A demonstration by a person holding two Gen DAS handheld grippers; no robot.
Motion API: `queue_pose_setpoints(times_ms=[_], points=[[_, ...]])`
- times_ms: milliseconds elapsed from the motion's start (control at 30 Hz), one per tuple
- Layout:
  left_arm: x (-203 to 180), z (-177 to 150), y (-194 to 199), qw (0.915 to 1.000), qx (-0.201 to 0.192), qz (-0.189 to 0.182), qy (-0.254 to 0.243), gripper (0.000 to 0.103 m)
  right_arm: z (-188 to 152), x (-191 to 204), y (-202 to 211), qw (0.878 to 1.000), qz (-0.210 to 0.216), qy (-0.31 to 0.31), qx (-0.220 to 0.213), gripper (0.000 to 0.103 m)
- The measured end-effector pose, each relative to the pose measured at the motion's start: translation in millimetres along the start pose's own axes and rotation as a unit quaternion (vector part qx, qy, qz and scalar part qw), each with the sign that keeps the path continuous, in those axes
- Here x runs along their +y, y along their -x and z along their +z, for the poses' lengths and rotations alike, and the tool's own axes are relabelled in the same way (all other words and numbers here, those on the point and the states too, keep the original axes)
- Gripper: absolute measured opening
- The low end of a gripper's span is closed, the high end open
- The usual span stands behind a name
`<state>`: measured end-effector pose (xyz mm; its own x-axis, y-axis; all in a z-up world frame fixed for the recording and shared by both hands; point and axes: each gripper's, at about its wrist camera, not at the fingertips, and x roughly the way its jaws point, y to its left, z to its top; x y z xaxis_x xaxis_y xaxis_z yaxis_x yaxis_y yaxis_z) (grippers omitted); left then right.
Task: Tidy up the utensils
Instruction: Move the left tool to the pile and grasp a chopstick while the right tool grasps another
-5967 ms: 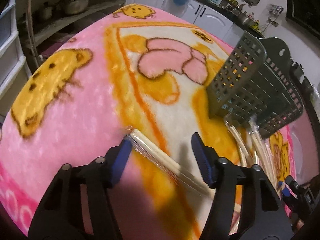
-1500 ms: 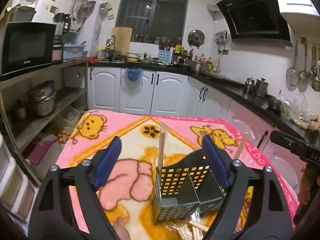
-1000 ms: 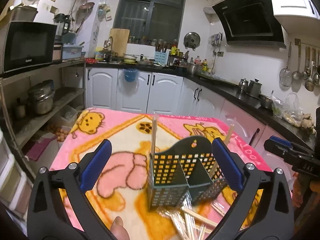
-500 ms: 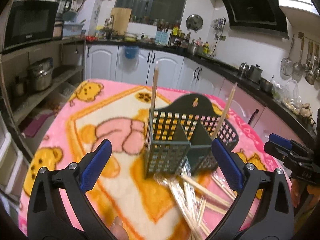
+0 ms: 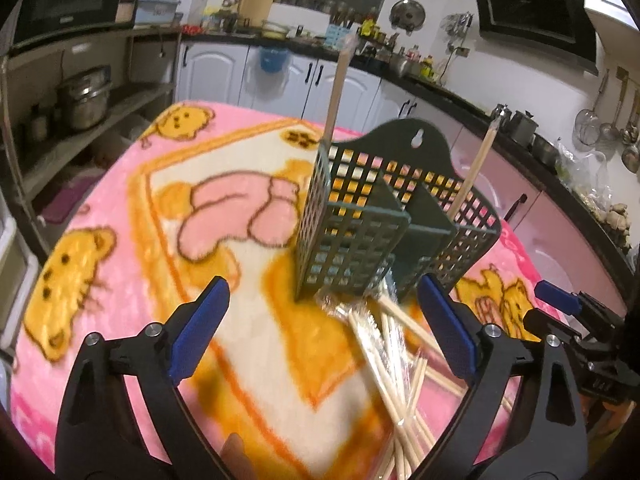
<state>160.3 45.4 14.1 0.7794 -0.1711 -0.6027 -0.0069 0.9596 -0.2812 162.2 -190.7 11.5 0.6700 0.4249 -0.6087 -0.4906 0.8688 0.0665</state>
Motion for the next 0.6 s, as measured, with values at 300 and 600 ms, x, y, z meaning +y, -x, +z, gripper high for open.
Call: queue_pose_setpoints(times_ms=[300,600], points=[[8,-16,-19,0.9984,0.052,-0.013,0.018,0.071,-9,14,-22,0.999,0.018,0.026,0.038,0.055],[17,-26,-49,0.9881,0.126,-0.065,0.059,0.053,-7,19,-60,0.994,0.055,0.033,0.091,0.039]])
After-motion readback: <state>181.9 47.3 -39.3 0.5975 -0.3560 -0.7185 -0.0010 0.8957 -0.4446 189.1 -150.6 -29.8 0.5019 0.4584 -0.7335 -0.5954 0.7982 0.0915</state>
